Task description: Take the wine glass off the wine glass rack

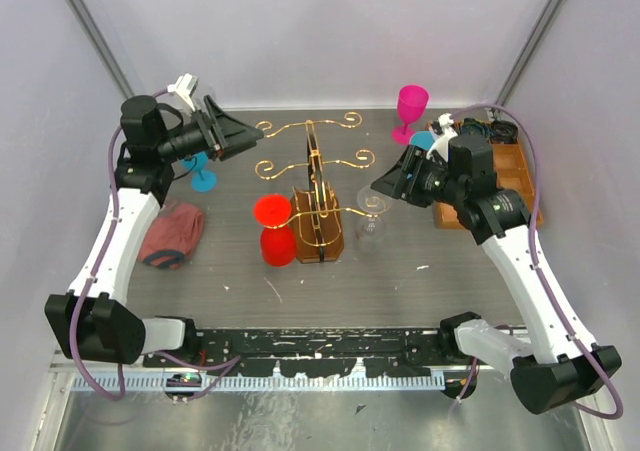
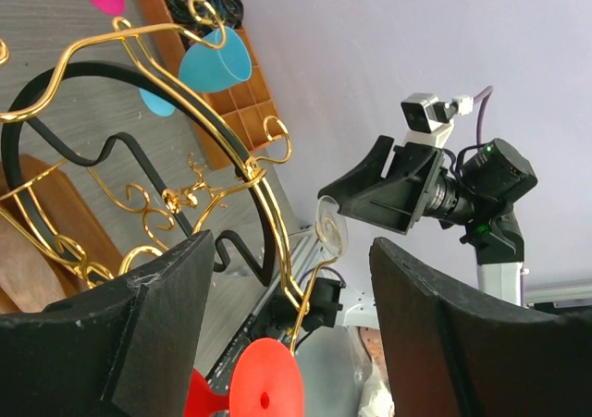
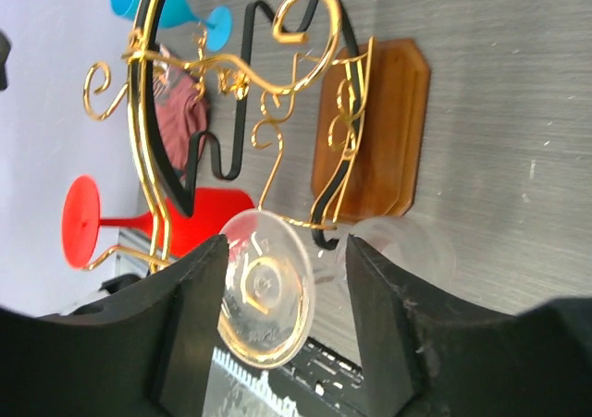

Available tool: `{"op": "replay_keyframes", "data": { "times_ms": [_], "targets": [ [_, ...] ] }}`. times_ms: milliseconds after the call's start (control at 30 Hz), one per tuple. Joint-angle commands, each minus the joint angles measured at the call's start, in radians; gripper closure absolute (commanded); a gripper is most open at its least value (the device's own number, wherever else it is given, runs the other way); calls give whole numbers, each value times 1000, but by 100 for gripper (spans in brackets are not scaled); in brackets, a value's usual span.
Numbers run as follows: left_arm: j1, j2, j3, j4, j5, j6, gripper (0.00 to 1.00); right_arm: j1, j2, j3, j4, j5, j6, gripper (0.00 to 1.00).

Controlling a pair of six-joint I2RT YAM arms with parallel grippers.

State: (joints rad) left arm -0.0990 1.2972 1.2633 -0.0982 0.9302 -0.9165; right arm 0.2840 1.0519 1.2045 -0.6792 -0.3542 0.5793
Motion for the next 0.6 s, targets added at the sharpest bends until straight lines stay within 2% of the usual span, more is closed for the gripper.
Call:
{"op": "replay_keyframes", "data": {
  "times_ms": [0,167,300,400,567],
  "targets": [
    [4,-19,-20,-8,6,5,25,0,-31,-24,36,-115,21,44],
    [3,-19,-25,-3,5,2,25,1,-39,-26,9,-146,-5,52],
    [4,-19,-27,4,5,-4,25,0,-49,-15,7,-151,-11,74],
    [4,-19,-32,14,5,-12,25,0,-50,-4,6,-138,-9,86],
    [4,-19,-36,17,9,-14,25,0,-50,-5,31,-167,20,93]
  ]
}}
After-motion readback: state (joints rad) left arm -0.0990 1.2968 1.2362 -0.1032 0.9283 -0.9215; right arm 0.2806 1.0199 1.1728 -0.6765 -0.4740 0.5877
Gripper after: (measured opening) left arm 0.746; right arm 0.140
